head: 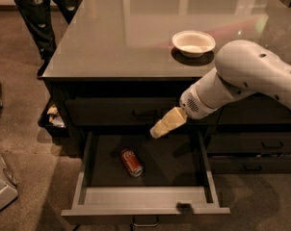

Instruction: Pick coke can from middle drawer and place on counter

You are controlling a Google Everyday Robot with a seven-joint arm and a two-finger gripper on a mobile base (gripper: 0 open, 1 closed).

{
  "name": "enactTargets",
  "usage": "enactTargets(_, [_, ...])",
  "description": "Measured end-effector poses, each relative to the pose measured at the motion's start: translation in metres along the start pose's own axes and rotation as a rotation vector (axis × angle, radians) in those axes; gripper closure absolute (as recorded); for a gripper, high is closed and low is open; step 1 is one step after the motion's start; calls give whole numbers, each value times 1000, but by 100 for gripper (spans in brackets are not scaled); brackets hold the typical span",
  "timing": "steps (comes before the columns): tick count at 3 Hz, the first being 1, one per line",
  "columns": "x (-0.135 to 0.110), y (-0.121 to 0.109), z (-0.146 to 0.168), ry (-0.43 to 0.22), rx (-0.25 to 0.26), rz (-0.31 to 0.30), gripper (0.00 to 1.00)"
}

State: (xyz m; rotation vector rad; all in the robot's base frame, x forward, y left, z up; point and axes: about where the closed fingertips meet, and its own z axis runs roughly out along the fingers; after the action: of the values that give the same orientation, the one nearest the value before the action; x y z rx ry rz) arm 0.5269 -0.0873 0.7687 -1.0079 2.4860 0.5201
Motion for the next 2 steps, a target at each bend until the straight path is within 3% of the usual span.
enactTargets(1, [-2, 4, 31, 4, -15, 1, 0])
enactTargets(2, [6, 4, 83, 27, -48, 31, 0])
